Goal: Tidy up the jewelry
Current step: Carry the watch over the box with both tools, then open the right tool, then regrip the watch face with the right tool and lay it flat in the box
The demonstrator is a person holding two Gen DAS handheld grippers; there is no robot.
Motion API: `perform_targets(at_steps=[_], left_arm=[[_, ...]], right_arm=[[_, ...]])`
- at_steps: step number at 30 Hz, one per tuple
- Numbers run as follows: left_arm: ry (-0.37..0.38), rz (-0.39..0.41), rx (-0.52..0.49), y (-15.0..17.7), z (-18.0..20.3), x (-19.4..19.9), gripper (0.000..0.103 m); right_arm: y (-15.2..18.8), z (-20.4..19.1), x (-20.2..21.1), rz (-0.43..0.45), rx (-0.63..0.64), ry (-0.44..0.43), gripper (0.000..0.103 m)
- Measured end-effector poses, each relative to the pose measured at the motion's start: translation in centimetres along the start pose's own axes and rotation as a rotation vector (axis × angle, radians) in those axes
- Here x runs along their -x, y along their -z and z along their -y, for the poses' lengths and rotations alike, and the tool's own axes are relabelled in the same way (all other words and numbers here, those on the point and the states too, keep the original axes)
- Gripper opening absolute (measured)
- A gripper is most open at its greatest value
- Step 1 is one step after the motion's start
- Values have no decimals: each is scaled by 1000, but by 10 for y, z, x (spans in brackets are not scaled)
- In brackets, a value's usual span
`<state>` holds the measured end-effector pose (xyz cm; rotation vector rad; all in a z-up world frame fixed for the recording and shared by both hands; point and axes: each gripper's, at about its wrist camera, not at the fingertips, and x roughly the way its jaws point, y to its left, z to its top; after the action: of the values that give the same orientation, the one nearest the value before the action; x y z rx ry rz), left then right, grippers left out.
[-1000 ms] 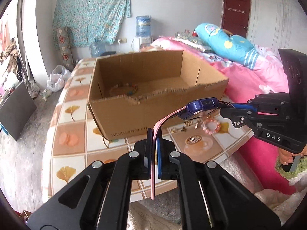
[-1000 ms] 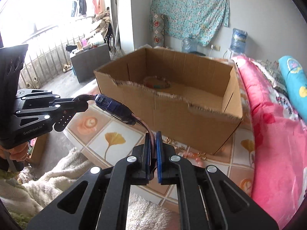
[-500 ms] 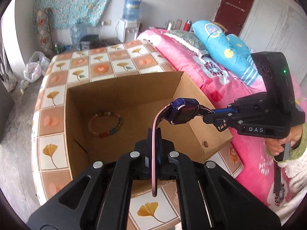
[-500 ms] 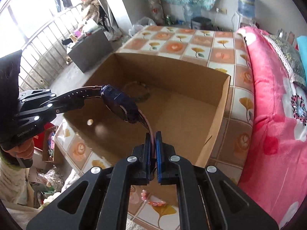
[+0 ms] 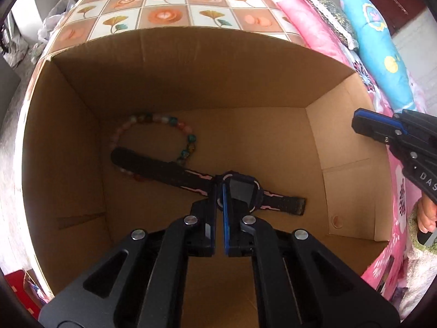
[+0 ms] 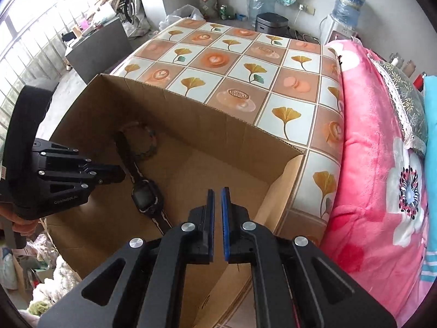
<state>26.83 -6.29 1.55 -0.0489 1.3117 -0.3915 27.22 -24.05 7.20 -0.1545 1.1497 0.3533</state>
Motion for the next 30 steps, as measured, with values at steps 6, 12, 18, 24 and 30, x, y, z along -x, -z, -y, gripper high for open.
perform_targets(at_steps=[6, 12, 18, 24, 30], left_arm=[[12, 140, 52, -3, -9, 33, 24], [-80, 401, 42, 26, -8, 102, 39], [-347, 571, 27, 49, -8, 140, 62], [-419, 542, 19, 59, -21, 133, 64], [-429, 521, 37, 69, -32, 119, 64]], right_arm=[[-1, -6, 11, 19, 30, -77, 7], [-6, -60, 5, -70, 185, -156, 46], [-21, -106, -55, -241, 277, -119, 50], [-17, -122, -104, -344, 360, -17, 50], [0, -122, -115, -359, 430, 54, 42]])
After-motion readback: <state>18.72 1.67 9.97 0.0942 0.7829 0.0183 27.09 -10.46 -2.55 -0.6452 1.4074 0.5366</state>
